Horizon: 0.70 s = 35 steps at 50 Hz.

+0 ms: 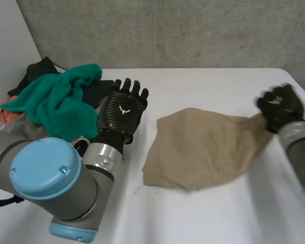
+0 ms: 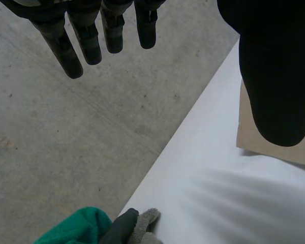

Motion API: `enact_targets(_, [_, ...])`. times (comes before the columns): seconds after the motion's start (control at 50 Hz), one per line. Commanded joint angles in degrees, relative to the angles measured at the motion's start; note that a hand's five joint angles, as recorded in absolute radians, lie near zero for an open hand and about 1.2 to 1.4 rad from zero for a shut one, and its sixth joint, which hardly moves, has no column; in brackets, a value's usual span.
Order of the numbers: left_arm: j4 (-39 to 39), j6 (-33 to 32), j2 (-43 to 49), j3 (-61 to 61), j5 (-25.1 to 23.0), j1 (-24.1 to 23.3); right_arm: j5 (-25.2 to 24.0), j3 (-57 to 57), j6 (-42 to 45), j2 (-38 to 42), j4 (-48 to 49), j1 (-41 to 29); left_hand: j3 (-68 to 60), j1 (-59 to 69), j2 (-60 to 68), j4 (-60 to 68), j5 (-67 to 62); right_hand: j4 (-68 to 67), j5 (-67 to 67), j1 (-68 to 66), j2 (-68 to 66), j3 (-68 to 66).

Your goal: Fold the laundry.

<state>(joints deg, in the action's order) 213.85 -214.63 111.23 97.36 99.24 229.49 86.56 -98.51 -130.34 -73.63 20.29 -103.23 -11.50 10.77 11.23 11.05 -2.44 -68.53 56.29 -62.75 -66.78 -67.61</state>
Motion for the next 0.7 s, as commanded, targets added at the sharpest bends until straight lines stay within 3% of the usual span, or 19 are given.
enact_targets(0.02, [-1.15, 0.35, -0.93, 0.55, 0.08, 0.43, -10.34, 0.86, 7.72, 2.60, 6.17, -16.38, 1.50, -0.77, -1.23, -1.05, 2.44, -11.47, 13.71, -17.25, -13.22, -12.39])
enact_targets(0.08, [-1.51, 1.32, -1.46, 1.07, 0.08, 1.04, -16.75, 1.48, 13.42, 9.09, 5.38, -22.43, 1.50, -0.77, -1.23, -1.05, 2.44, -11.47, 13.71, -17.25, -13.22, -12.39])
enact_targets(0.16, [-1.95, 2.81, -1.72, 1.60, 0.08, 1.31, -18.70, 1.83, 17.13, 12.01, 3.80, -25.09, 1.50, -0.77, -1.23, -1.05, 2.44, -7.53, 9.77, -13.31, -9.28, -8.45])
enact_targets(0.22, [-2.12, 3.34, -1.72, 1.43, 0.08, 1.48, -19.15, 1.92, 16.00, 11.84, 4.23, -25.18, 1.50, -0.77, -1.23, -1.05, 2.44, 32.92, -30.68, 27.14, 31.17, 32.00])
enact_targets(0.24, [-2.04, 3.43, -1.72, 1.08, 0.08, 1.74, -18.80, 2.00, 14.25, 11.75, 4.49, -25.18, 1.50, -0.77, -1.23, -1.05, 2.44, 57.52, -55.28, 51.75, 55.78, 56.60])
enact_targets(0.3, [-1.95, 3.43, -1.64, 0.20, -0.01, 2.10, -18.27, 2.18, 9.95, 10.79, 4.50, -24.66, 1.50, -0.77, -1.23, -1.05, 2.44, 58.53, -56.29, 52.75, 56.78, 57.61])
enact_targets(0.36, [-1.86, 3.43, -1.46, -1.90, -0.10, 2.71, -18.00, 1.40, -1.29, 4.91, 4.32, -21.50, 1.50, -0.77, -1.23, -1.05, 2.44, 58.53, -56.29, 52.75, 56.78, 57.61])
enact_targets(0.4, [-1.86, 3.43, -1.11, -4.01, -0.10, 2.63, -17.92, 0.78, -13.54, 0.71, 4.06, -18.96, 1.50, -0.77, -1.23, -1.05, 2.44, 58.53, -56.29, 52.75, 56.78, 57.61])
enact_targets(0.5, [-2.12, 3.61, 1.08, -9.20, -0.63, 1.66, -17.57, 1.21, -35.04, -3.89, 1.69, -12.98, 1.50, -0.77, -1.23, -1.05, 2.44, 58.53, -56.29, 52.75, 56.78, 57.61])
enact_targets(0.62, [-3.61, 5.63, 6.71, -16.40, -3.17, -2.64, -16.86, 4.11, -43.94, -5.65, -8.41, -3.48, 1.45, -0.72, -1.18, -1.00, 2.39, 58.53, -56.29, 52.75, 56.78, 57.61])
enact_targets(0.7, [-8.87, 7.38, 13.02, -23.77, -10.36, -5.28, -16.60, 5.43, -45.00, -4.07, -15.70, 1.44, 1.12, -0.39, -0.85, -0.67, 2.05, 58.53, -56.29, 52.75, 56.78, 57.61])
